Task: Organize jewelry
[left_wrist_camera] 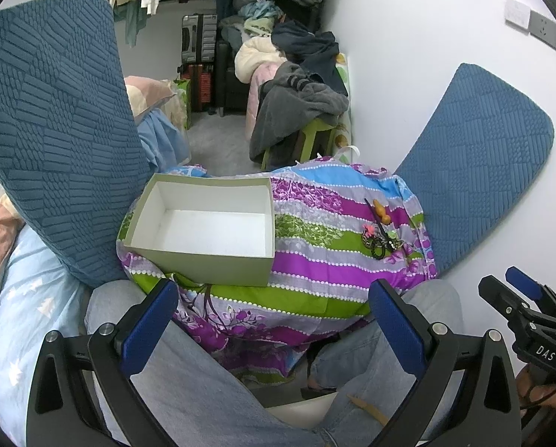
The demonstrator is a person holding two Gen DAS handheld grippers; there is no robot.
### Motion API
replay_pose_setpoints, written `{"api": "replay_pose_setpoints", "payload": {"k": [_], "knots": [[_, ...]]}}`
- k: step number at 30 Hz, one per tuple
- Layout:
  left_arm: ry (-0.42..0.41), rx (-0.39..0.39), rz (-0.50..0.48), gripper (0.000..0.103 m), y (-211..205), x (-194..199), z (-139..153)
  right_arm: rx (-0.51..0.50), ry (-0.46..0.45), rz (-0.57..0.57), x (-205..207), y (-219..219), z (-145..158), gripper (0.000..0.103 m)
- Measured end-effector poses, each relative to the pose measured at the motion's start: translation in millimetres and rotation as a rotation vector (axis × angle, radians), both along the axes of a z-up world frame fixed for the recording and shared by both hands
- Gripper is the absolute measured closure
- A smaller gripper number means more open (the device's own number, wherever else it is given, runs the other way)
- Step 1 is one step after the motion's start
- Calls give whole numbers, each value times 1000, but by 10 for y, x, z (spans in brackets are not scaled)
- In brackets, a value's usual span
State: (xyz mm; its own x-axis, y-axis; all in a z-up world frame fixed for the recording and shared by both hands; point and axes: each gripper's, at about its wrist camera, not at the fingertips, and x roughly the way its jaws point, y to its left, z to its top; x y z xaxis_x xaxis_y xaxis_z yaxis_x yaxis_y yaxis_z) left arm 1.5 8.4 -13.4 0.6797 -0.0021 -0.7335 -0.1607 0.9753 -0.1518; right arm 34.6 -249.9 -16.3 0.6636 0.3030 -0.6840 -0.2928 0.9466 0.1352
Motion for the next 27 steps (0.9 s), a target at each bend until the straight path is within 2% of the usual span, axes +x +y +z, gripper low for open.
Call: {"api": "replay_pose_setpoints", "payload": {"k": [4,10,17,27], "knots": [[0,-3,1,1,13,2,10,2,2,2,3,20,-8,13],[-2,-5,2,1,14,0,17,2,6,-2,17,27,-16,14],[2,-8,-4,1,13,42,10,-4,8,2,49,15,-51,21],[35,-13,-10,1,23,201,-142,-7,22,-31,148,-58,-164,21]]}}
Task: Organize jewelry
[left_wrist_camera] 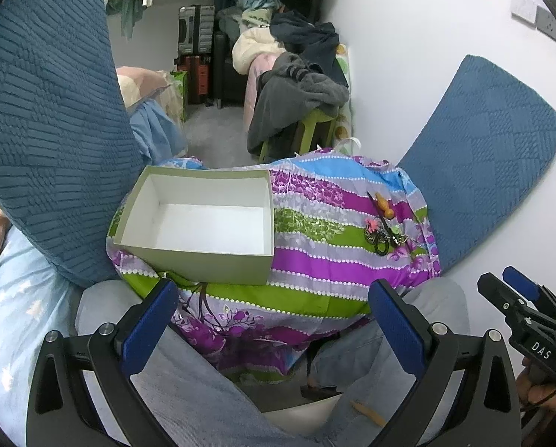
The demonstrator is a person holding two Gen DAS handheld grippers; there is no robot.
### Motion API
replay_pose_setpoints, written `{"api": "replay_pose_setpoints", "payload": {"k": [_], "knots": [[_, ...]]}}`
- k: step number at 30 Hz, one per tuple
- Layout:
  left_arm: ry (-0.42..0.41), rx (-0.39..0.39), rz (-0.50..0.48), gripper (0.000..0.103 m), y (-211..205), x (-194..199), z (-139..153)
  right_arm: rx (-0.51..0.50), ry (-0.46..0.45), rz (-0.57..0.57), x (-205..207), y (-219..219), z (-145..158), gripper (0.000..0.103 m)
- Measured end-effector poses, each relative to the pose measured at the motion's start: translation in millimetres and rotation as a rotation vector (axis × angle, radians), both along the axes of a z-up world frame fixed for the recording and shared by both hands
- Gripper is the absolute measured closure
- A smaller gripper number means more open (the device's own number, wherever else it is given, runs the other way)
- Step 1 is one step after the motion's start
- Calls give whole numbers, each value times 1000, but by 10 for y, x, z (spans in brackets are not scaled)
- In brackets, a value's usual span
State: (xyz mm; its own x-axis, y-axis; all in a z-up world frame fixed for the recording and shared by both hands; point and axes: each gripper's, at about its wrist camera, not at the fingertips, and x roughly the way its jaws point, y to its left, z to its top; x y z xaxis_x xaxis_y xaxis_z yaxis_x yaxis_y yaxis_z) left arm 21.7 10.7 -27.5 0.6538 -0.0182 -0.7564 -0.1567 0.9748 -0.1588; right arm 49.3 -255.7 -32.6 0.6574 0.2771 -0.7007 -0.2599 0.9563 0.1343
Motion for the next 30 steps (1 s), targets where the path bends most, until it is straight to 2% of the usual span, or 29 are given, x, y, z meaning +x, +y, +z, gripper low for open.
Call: {"api": "replay_pose_setpoints", "payload": {"k": [4,11,17,20,30], "knots": [[0,8,-6,1,-4,104,-41,0,-4,-17,49,-34,-84,22],[9,-10,-63,1,-73,369,-177,0,8,-48,215,-97,-304,43],[22,-19,-141,2,-222,712,-324,0,-16,-92,415,-157,-525,49],[-1,-13,-176,2,-323,908,-368,0,-26,-101,538,-181,-621,51],[-23,-63,-245,2,-506,1444,-578,2,-20,-148,966,-265,-959,53]]}}
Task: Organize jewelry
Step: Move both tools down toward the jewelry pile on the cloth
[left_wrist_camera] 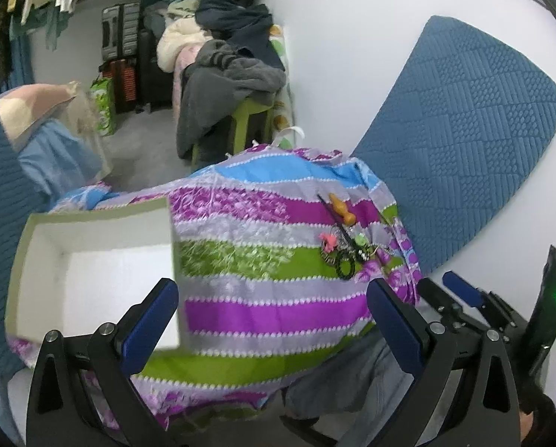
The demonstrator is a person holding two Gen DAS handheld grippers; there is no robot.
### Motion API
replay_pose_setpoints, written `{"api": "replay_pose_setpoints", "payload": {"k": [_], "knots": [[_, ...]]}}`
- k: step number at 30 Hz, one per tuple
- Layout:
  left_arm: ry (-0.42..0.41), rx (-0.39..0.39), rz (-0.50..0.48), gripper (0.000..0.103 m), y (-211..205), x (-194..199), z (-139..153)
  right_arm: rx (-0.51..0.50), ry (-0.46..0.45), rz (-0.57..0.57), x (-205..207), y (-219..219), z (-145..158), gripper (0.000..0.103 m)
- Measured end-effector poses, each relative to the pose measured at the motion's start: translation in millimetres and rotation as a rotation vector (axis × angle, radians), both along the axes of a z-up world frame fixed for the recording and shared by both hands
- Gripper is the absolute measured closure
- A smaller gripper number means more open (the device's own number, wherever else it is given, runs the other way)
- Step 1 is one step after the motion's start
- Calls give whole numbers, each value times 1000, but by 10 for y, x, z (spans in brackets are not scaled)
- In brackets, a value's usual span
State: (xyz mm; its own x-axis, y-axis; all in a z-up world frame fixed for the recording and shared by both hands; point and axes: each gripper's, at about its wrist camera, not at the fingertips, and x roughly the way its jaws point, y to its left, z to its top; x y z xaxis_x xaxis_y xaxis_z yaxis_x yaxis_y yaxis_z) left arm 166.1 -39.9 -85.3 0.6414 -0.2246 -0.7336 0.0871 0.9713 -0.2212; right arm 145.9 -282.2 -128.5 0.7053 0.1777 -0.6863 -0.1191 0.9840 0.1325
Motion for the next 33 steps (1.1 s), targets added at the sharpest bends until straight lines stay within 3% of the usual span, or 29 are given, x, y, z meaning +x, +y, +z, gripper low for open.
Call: {"api": "replay_pose_setpoints", "payload": {"k": [8,18,20,23,25,27,33], "knots": [[15,-61,-46,10,-176,363,-238,-1,29,-25,305,-65,-375,55],[78,-144,-92,32,-470,881,-677,43,119,-75,696,-243,-832,56],[93,-155,-93,33,-514,977,-778,51,149,-83,786,-273,-935,56],[127,-173,-110,46,-603,1135,-964,77,195,-86,916,-322,-1062,56],[148,-181,-119,47,-685,1259,-1088,82,215,-74,998,-321,-1137,56],[157,-193,-125,47,-742,1349,-1186,72,236,-72,1062,-320,-1202,58],[205,-224,-139,54,-881,1663,-1525,58,319,-70,1237,-373,-1423,76]]}}
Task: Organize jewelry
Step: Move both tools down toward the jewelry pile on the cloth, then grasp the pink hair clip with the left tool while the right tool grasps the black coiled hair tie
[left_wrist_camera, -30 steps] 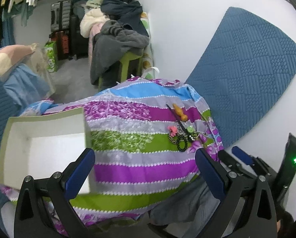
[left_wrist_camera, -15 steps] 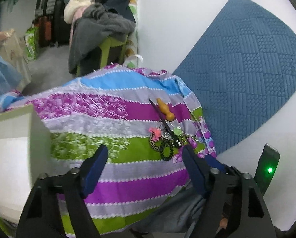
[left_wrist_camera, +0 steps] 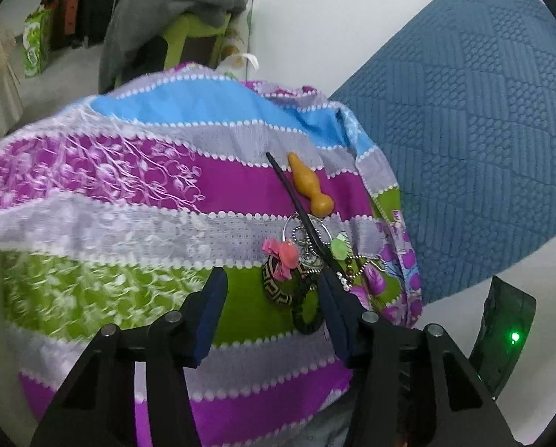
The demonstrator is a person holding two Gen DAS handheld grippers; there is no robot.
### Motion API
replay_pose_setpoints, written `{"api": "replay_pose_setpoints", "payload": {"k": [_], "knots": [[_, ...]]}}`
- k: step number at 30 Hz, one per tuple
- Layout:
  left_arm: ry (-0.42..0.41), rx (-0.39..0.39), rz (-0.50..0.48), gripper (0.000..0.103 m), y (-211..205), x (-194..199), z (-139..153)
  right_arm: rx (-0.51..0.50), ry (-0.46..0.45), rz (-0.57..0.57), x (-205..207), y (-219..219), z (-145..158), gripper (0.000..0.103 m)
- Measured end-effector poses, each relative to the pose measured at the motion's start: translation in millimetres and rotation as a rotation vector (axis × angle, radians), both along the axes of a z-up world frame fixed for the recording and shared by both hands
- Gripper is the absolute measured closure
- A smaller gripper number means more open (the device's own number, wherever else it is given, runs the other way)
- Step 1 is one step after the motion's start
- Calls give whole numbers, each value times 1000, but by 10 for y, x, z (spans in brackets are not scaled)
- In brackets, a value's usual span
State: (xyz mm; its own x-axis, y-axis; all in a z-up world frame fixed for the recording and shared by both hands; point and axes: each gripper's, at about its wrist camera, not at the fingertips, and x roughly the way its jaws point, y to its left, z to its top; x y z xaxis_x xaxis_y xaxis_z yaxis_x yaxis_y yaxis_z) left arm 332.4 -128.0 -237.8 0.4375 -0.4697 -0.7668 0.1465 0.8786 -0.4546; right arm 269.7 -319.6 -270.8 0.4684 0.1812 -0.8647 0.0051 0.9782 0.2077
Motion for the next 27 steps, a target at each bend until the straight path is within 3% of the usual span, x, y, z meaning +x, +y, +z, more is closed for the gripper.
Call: {"api": "replay_pose_setpoints", "payload": {"k": [15,18,24,25,27], "knots": [[43,-10,-58,67,-274,412,-435,-18,3,16,156,-4,-132,78],[38,-19,-70,75,-313,456,-459,-20,2,16,161,12,-135,78],[7,9,-91,76,-425,466,-410,-26,-1,19,179,18,-137,77],[1,6,-91,91,-419,452,-392,-23,-2,18,182,13,-140,77],[2,-12,-90,90,-394,441,-348,-19,0,14,182,13,-137,77]]}}
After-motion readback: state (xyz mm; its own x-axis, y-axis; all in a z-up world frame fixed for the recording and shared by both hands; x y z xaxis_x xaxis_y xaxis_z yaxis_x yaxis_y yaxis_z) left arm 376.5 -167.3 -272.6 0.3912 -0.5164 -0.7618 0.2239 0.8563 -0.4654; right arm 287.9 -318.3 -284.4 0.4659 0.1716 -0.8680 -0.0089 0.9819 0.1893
